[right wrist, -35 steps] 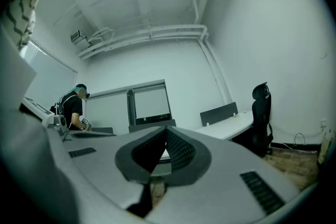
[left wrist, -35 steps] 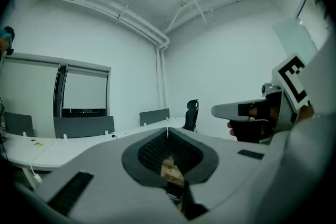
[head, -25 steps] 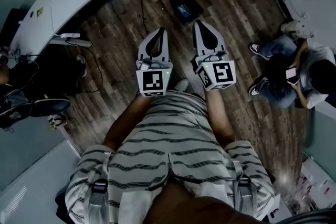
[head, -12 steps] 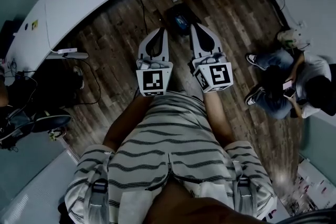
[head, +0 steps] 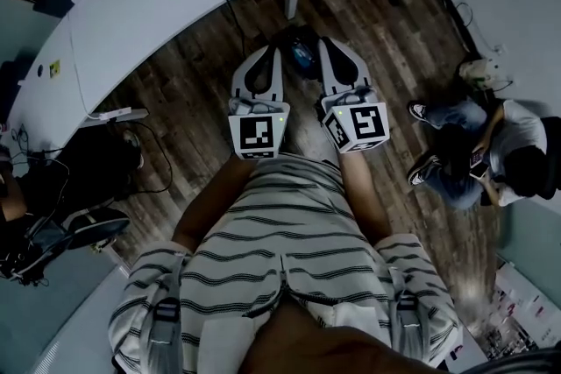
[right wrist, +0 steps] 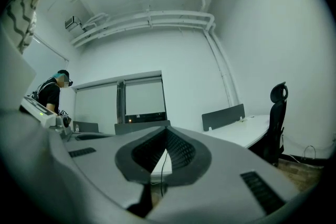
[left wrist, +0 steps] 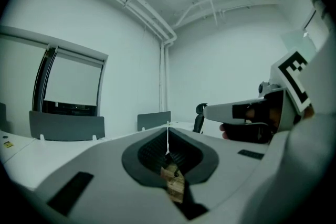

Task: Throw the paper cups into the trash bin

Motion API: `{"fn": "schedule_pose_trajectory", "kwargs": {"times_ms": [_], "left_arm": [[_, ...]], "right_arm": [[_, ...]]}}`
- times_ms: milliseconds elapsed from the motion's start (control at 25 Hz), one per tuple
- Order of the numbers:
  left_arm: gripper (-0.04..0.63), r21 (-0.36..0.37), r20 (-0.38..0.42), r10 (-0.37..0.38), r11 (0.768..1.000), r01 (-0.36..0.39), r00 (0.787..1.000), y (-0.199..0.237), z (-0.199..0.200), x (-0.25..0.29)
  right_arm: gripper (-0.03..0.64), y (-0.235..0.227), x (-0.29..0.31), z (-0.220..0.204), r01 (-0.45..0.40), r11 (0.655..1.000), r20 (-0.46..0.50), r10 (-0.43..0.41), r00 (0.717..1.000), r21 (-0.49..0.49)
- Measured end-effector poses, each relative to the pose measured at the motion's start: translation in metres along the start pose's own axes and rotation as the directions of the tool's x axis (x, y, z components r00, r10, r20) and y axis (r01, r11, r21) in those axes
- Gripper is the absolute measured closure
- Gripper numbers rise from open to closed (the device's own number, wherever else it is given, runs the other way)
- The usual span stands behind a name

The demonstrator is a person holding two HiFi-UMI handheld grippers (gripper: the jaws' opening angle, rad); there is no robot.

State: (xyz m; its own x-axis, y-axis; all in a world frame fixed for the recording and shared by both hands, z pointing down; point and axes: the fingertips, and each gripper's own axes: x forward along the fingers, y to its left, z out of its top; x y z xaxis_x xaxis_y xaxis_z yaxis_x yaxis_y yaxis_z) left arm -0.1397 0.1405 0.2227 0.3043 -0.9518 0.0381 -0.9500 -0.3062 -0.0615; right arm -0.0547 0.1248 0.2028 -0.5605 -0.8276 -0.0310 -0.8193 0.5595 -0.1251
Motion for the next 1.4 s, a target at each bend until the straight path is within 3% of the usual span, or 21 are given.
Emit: {"fn": "schedule_pose_trajectory", "kwargs": {"times_ms": [480, 960, 1400], "left_arm": [[0.571, -0.026, -0.023, -0.042, 0.999, 0.042, 0.999, 0.063, -0.002, 0.052], [0.571, -0.044, -0.048, -0.064, 0.997, 0.062, 0.997, 0.062, -0.016, 0.089], [0.572, -0.108, -0.106, 0.032, 0.993, -0.043, 0.994, 0.052, -0.035, 0.146]], "right_arm": [[0.609, -0.004, 0.074, 0.004, 0.065, 0.998, -0.002, -0.065, 0.998, 0.007], [0.609, -0.033, 0.095, -0.006, 0.072, 0.997, -0.034, -0.072, 0.997, 0.013], [0.608, -0.081, 0.110, -0.015, -0.016, 1.000, -0.073, 0.015, 0.997, -0.004]]}}
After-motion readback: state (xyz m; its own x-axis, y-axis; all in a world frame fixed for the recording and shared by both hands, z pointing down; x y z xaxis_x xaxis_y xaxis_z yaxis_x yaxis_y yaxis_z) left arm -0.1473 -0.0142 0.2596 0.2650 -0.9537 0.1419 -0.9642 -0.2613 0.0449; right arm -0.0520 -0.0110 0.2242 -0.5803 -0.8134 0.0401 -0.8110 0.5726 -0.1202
